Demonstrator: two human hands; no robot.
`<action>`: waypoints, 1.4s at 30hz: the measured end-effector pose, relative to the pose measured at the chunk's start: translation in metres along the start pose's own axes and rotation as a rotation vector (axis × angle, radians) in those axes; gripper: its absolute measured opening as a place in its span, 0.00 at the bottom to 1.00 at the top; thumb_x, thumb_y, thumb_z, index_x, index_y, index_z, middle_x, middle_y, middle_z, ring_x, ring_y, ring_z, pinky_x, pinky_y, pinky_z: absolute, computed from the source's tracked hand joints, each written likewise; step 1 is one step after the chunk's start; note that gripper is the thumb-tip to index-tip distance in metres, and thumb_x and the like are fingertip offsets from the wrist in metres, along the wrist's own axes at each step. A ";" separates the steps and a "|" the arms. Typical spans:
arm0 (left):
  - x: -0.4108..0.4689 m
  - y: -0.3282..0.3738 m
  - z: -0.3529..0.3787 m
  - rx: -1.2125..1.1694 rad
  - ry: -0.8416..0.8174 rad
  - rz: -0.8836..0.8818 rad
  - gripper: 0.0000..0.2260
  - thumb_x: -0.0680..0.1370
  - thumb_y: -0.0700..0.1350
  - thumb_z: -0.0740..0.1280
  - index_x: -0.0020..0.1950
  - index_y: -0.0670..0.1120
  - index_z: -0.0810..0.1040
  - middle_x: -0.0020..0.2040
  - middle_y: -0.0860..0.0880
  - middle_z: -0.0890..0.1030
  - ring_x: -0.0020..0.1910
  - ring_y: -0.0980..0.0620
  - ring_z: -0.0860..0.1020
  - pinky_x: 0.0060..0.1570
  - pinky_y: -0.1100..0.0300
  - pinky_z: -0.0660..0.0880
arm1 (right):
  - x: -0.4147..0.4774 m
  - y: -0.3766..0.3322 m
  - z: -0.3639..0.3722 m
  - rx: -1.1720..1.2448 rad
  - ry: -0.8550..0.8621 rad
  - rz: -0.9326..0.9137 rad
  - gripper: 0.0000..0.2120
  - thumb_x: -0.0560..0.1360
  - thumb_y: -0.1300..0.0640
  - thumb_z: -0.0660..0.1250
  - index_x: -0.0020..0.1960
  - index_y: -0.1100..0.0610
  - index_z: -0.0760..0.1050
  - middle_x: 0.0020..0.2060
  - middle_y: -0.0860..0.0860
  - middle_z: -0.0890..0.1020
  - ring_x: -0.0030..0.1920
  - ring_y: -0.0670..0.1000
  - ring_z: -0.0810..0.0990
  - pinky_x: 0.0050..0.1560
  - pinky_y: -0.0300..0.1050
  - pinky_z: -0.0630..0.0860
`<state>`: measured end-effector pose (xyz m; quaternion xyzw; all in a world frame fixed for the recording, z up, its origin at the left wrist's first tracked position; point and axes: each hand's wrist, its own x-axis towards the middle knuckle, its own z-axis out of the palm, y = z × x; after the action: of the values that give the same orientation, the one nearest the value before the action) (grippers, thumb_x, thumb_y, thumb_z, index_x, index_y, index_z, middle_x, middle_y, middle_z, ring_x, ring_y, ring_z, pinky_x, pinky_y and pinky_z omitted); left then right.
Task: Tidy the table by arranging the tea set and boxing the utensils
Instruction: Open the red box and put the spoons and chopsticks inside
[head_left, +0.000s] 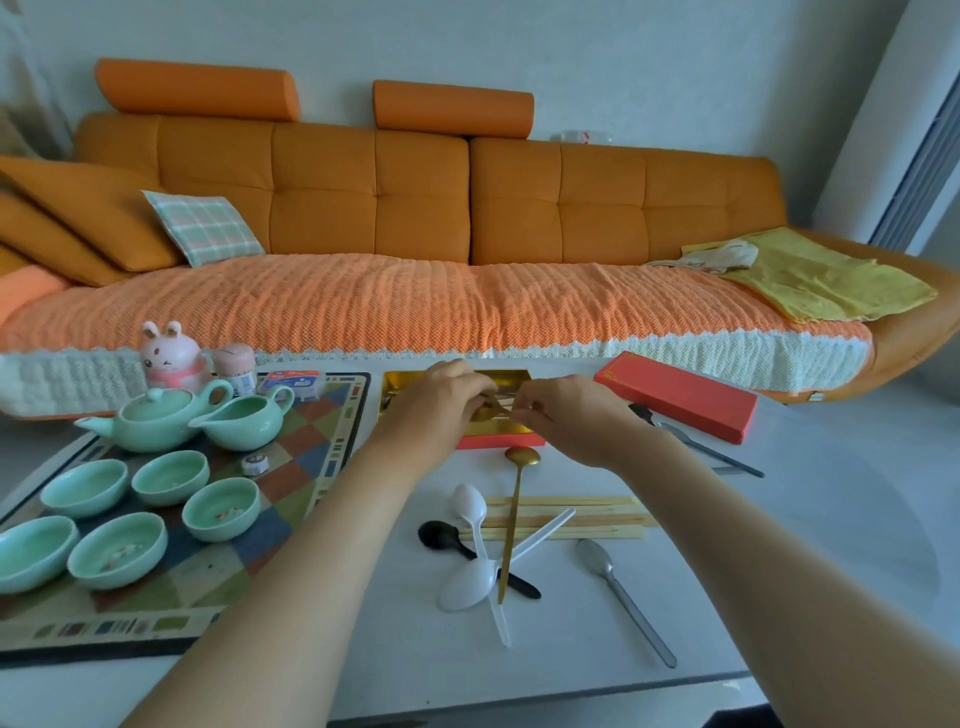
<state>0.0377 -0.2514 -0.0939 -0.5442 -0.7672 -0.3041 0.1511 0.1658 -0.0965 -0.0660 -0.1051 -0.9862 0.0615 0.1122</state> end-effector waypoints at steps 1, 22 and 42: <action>0.001 -0.007 -0.003 0.001 0.007 -0.030 0.10 0.81 0.39 0.64 0.59 0.45 0.82 0.52 0.49 0.79 0.53 0.48 0.77 0.48 0.48 0.76 | 0.004 -0.003 0.001 0.030 -0.001 -0.006 0.11 0.81 0.46 0.59 0.52 0.50 0.78 0.41 0.49 0.81 0.37 0.50 0.78 0.37 0.50 0.77; 0.001 -0.086 0.004 0.111 -0.182 -0.373 0.23 0.84 0.55 0.54 0.77 0.47 0.63 0.75 0.51 0.66 0.73 0.50 0.64 0.70 0.52 0.61 | 0.110 0.010 0.055 0.068 -0.008 0.066 0.23 0.78 0.70 0.54 0.61 0.52 0.80 0.53 0.53 0.76 0.52 0.55 0.76 0.52 0.49 0.76; 0.000 -0.064 0.007 0.286 -0.285 -0.248 0.28 0.82 0.62 0.49 0.77 0.49 0.63 0.78 0.52 0.59 0.76 0.51 0.53 0.74 0.49 0.54 | 0.083 -0.001 0.047 0.133 0.010 0.015 0.14 0.81 0.57 0.58 0.62 0.52 0.79 0.56 0.52 0.79 0.54 0.53 0.78 0.56 0.51 0.76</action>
<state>-0.0207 -0.2607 -0.1185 -0.4562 -0.8770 -0.1285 0.0784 0.0756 -0.0833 -0.0938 -0.1051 -0.9786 0.1272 0.1232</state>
